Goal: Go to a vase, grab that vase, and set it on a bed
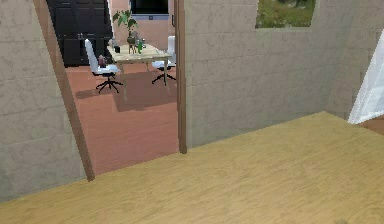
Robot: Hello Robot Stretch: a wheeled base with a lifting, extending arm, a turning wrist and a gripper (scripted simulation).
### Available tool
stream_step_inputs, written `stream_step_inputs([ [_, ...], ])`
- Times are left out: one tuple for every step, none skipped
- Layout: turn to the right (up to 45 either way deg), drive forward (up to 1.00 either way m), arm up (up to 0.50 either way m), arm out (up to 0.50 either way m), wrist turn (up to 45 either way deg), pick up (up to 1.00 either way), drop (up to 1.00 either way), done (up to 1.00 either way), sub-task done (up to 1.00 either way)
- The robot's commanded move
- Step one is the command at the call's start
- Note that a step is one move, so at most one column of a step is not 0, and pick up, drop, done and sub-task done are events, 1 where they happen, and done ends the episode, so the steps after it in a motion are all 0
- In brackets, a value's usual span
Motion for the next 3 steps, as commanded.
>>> stream_step_inputs([
  [0.0,0.0,0.0,0.0,45.0,0.0,0.0,0.0,0.0],
  [0.0,0.0,0.0,0.0,45.0,0.0,0.0,0.0,0.0],
  [0.0,0.0,0.0,0.0,45.0,0.0,0.0,0.0,0.0],
])
